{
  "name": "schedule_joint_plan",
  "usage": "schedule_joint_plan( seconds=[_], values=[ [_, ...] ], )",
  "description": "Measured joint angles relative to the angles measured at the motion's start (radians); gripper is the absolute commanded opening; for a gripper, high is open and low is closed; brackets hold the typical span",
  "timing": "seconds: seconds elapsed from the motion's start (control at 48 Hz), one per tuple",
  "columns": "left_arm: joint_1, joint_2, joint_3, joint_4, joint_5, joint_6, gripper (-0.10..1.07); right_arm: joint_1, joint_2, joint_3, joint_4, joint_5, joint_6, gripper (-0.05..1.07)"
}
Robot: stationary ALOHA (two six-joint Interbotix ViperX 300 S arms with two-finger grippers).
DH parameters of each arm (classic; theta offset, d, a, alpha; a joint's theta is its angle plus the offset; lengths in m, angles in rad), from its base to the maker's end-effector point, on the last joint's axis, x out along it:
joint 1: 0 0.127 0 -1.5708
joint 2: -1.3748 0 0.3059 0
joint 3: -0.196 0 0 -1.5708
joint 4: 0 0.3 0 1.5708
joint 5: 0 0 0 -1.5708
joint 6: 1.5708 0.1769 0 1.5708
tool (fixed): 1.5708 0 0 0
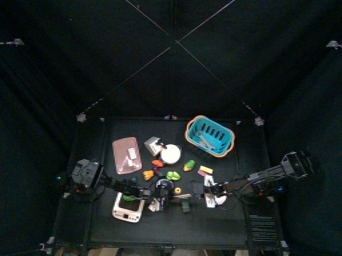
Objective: Cut sushi piece
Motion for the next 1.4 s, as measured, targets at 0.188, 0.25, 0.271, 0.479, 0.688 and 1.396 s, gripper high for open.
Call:
schedule_joint_plan(
  seconds=[0.188,0.25,0.271,0.479,0.688,1.396],
  values=[
    [-0.008,0.0,-0.002,-0.002,0.0,-0.002,0.39,0.009,0.005,0.035,0.054,-0.069,0.0,0.44],
    [-0.006,0.0,-0.002,-0.002,0.0,0.0,0.39,0.008,0.009,0.044,0.055,-0.081,0.0,0.44],
    [-0.006,0.0,0.0,-0.002,0.0,-0.002,0.39,0.009,0.009,0.048,0.055,-0.084,0.0,0.44],
    [0.0,0.0,0.0,-0.003,0.0,0.003,0.39,0.008,0.02,0.06,0.041,-0.098,0.0,0.44],
    [0.003,0.0,0.0,-0.003,0.0,0.003,0.39,-0.002,0.032,0.072,0.035,-0.117,0.0,0.44],
    [0.014,0.009,-0.009,-0.005,0.0,0.003,0.39,-0.02,0.061,0.086,0.049,-0.121,-0.002,0.44]
  ],
)
